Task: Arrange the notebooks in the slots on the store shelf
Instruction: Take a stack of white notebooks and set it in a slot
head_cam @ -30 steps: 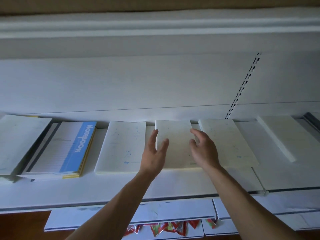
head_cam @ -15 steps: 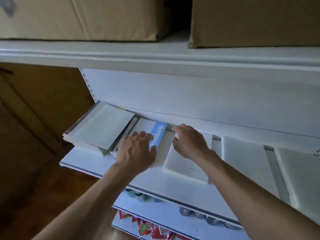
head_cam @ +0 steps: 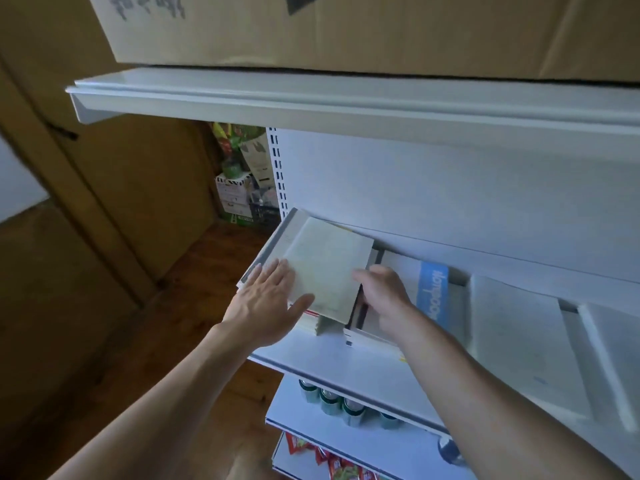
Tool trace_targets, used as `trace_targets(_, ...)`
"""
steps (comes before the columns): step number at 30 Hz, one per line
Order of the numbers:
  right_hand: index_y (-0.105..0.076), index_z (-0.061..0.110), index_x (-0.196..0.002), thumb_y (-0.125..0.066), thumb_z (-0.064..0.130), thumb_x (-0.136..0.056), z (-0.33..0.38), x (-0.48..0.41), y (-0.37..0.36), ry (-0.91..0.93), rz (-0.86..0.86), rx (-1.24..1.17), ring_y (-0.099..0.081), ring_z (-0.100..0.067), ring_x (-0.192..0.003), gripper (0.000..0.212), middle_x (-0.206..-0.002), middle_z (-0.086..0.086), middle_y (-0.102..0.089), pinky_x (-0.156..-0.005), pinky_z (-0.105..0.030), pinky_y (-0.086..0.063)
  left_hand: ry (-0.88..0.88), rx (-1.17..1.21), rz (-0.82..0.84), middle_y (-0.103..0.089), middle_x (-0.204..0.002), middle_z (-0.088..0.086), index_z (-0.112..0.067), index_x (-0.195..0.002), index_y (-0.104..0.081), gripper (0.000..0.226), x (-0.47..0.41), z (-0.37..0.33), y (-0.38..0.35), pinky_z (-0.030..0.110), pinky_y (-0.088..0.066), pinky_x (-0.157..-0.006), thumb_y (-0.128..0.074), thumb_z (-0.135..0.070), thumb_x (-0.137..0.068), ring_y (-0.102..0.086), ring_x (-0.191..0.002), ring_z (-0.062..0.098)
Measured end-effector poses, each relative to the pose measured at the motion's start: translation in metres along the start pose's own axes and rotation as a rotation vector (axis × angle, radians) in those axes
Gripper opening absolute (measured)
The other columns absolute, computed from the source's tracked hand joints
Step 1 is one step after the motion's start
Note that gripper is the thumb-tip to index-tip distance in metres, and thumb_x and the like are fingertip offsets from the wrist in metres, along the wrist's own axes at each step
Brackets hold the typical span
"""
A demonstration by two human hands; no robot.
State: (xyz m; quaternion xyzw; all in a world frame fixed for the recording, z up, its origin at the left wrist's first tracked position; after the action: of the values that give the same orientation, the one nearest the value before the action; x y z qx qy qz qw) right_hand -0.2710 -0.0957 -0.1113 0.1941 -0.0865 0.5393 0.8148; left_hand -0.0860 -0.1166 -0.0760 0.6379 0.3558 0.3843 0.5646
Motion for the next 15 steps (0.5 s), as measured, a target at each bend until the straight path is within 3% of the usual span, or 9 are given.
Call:
trace_targets(2, -0.055, 0.014, -0.075, -0.067, 0.03, -0.063, -0.015, -0.01, -0.002, -0.073, -0.014, -0.161, -0.055, -0.022, -0.07, 0.024, -0.077, -0.008, -0.058, -0.067, -0.032, -0.042, -0.068, 0.01, -0.001, 0.007, -0.161, 0.002, -0.014, -0.155, -0.002, 0.082, -0.002, -0.004, -0.008, 0.034, 0.004, -0.122, -0.012, -0.066, -0.092, 0.01, -0.148, 0.014)
trace_targets(4, -0.065, 0.004, -0.094, -0.072, 0.021, -0.072, -0.019, -0.003, 0.0, -0.159, -0.043, -0.289, -0.064, -0.027, -0.078, 0.029, -0.088, -0.012, -0.068, -0.074, -0.037, -0.051, -0.159, 0.06, -0.022, 0.005, -0.162, 0.001, -0.015, -0.155, -0.003, 0.077, -0.003, -0.012, -0.012, 0.028, 0.008, -0.119, -0.015, -0.063, -0.096, 0.009, -0.148, 0.011)
trace_targets(6, -0.062, 0.0, -0.099, -0.07, 0.014, -0.083, -0.025, 0.001, 0.003, -0.216, -0.047, -0.326, -0.06, -0.025, -0.081, 0.022, -0.085, -0.01, -0.063, -0.078, -0.034, -0.047, -0.245, 0.134, -0.027, 0.002, -0.162, -0.002, -0.019, -0.155, -0.007, 0.07, -0.002, -0.021, -0.014, 0.023, 0.009, -0.117, -0.019, -0.059, -0.098, 0.008, -0.147, 0.007)
trace_targets(8, -0.055, 0.008, -0.097, -0.069, 0.016, -0.086, -0.028, 0.003, 0.008, -0.225, -0.062, -0.339, -0.05, -0.019, -0.091, 0.02, -0.088, -0.004, -0.053, -0.087, -0.033, -0.039, -0.303, 0.21, -0.041, -0.006, -0.162, -0.003, -0.022, -0.154, -0.017, 0.064, -0.001, -0.026, -0.01, 0.022, 0.004, -0.117, -0.024, -0.055, -0.1, 0.002, -0.148, 0.007)
trace_targets(10, -0.059, 0.005, -0.102, -0.073, 0.014, -0.082, -0.032, 0.001, 0.013, -0.207, -0.08, -0.359, -0.058, -0.021, -0.097, 0.026, -0.098, -0.004, -0.061, -0.094, -0.038, -0.045, -0.304, 0.3, -0.081, -0.017, -0.161, -0.002, -0.021, -0.152, -0.028, 0.057, -0.005, -0.024, -0.001, 0.022, -0.006, -0.117, -0.029, -0.049, -0.102, -0.011, -0.148, 0.011)
trace_targets(12, -0.065, 0.008, -0.106, -0.072, 0.009, -0.082, -0.032, 0.001, 0.014, -0.173, -0.086, -0.403, -0.067, -0.025, -0.088, 0.025, -0.096, -0.007, -0.07, -0.083, -0.041, -0.055, -0.226, 0.383, -0.105, -0.025, -0.159, 0.0, -0.02, -0.15, -0.032, 0.054, -0.013, -0.013, 0.007, 0.028, -0.019, -0.116, -0.036, -0.043, -0.102, -0.025, -0.145, 0.017)
trace_targets(15, -0.067, 0.015, -0.104, -0.065, 0.006, -0.087, -0.026, 0.004, 0.018, -0.097, -0.083, -0.456, -0.067, -0.021, -0.076, 0.02, -0.092, -0.004, -0.072, -0.066, -0.03, -0.054, -0.156, 0.544, -0.111, -0.049, -0.143, 0.0, -0.021, -0.142, -0.042, 0.048, -0.023, -0.006, 0.015, 0.038, -0.043, -0.104, -0.046, -0.04, -0.099, -0.049, -0.125, 0.02)
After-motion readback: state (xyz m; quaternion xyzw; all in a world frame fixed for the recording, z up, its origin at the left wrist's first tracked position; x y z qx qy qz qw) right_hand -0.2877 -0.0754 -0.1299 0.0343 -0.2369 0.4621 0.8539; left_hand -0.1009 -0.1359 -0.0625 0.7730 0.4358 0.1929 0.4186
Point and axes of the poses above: each hand's wrist, its own x-axis away from the middle knuckle, its own y-axis out of the back of the hand, z = x × y, the point moved 10 cm from there along -x, towards the middle knuckle
